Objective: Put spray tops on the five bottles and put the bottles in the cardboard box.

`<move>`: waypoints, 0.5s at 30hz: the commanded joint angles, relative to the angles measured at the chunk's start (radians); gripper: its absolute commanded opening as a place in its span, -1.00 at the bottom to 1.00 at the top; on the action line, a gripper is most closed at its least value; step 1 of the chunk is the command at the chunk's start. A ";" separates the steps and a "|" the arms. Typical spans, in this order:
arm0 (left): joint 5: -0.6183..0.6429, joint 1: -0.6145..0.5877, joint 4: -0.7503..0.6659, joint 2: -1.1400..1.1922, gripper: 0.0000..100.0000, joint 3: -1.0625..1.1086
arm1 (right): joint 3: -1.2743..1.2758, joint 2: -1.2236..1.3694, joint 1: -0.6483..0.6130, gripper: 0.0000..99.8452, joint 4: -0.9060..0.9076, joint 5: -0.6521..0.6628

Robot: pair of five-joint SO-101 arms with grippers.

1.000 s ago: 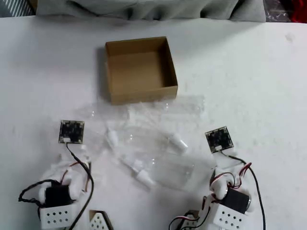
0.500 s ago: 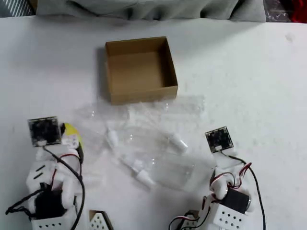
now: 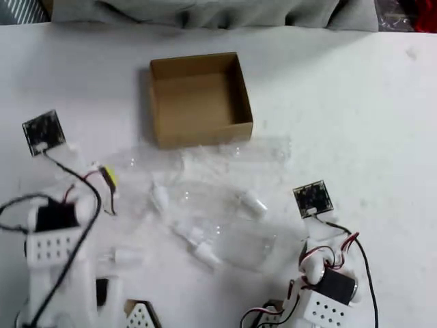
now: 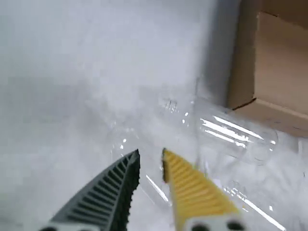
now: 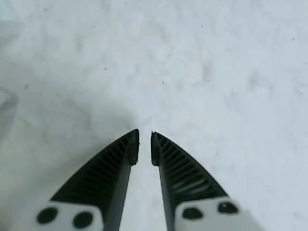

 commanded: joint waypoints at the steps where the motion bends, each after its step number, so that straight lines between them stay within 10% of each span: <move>1: 0.120 -0.007 -0.025 0.220 -0.58 -0.127 | 0.008 -0.007 0.007 -0.97 0.007 0.012; 15: 0.175 -0.099 -0.025 0.782 -0.64 -0.333 | 0.008 -0.007 0.007 -0.97 0.007 0.012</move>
